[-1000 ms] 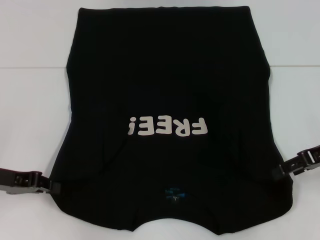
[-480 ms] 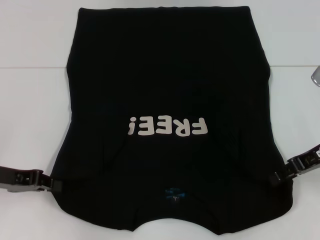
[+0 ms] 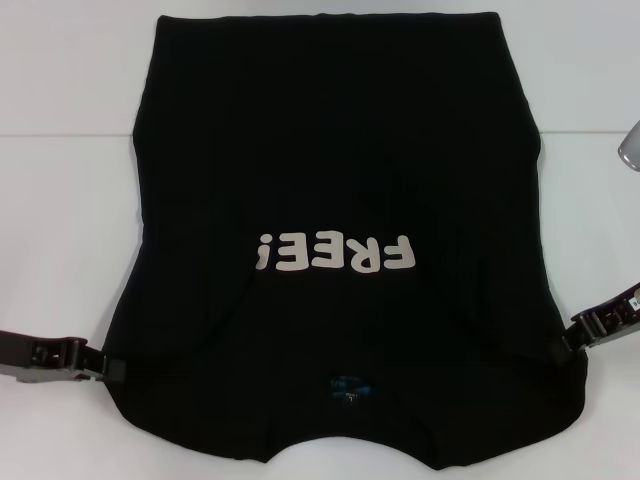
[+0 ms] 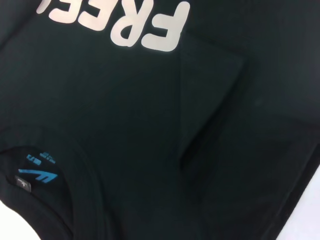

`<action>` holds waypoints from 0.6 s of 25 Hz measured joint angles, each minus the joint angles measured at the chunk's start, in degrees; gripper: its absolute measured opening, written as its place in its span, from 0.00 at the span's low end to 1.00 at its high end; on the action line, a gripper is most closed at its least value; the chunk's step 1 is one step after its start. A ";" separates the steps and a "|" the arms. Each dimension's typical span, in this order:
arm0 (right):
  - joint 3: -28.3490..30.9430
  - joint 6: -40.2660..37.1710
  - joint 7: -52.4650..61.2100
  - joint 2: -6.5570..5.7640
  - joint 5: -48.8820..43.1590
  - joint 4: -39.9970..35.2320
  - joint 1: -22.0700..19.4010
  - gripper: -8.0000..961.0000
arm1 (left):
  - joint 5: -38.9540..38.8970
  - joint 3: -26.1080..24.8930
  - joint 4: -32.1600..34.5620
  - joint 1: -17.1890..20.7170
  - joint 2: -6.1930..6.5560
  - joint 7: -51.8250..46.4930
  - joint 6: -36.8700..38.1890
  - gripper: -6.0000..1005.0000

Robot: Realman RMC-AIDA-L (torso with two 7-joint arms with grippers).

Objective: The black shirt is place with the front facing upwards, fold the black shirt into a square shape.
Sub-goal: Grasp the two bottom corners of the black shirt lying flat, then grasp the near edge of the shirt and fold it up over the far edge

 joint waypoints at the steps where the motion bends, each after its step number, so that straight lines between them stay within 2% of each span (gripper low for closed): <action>1: -0.10 -0.07 0.01 0.00 -0.03 0.00 0.00 0.24 | 0.00 0.00 -0.01 0.00 0.00 0.00 0.00 0.05; 6: -0.26 -0.75 -0.08 -0.14 -0.08 -0.05 0.03 0.04 | 0.03 0.10 -0.05 -0.09 0.13 0.02 0.75 0.05; 9: 0.00 -3.08 -1.24 -0.75 -0.07 -0.11 0.04 0.03 | 0.27 0.16 -0.37 -0.42 0.72 0.02 3.02 0.05; 15: 0.15 -13.02 -7.97 -3.16 -0.62 -0.23 -1.75 0.03 | 0.52 3.15 -5.52 -1.17 4.41 1.47 11.54 0.05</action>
